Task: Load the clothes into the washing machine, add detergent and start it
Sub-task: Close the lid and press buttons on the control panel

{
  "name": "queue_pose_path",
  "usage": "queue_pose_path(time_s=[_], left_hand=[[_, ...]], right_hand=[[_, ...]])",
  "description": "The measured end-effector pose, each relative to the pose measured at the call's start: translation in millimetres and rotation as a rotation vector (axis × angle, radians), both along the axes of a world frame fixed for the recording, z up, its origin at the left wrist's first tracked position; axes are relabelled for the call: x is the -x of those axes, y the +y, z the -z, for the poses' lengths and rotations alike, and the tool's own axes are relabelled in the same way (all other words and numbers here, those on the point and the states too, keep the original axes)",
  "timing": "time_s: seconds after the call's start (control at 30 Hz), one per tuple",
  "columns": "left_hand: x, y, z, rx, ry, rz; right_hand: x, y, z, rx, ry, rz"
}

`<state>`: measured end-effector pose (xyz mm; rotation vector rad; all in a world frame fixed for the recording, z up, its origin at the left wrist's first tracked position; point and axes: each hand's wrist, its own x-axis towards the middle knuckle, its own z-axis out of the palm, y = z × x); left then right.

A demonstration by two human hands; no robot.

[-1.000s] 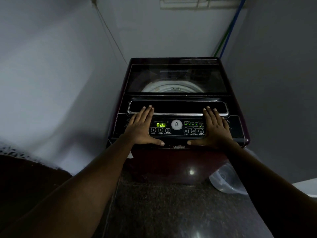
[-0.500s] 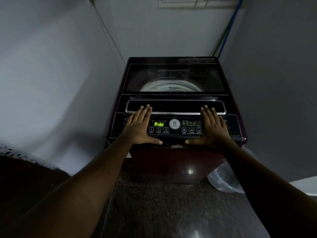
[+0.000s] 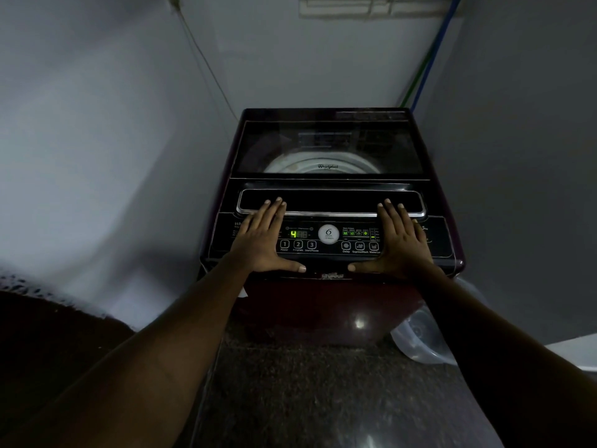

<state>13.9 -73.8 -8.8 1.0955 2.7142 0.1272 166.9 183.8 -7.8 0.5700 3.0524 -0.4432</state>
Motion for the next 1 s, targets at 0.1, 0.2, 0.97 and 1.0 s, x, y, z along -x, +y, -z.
queue_pose_path(time_s=[0.1,0.2,0.97,1.0], left_hand=[[-0.7,0.4,-0.5,0.003,0.006,0.001],[-0.8,0.4,-0.3,-0.002,0.007,-0.001],[-0.6,-0.2,0.2,-0.008,0.019,0.003],[-0.7,-0.1,0.2,-0.009,0.016,0.002]], right_hand=[[-0.1,0.1,0.7,-0.010,0.003,0.003],[0.2,0.4,0.3,-0.009,0.004,0.003],[-0.4,0.9,-0.7,0.009,-0.003,-0.006],[-0.5,1.0,-0.9,0.008,-0.002,-0.009]])
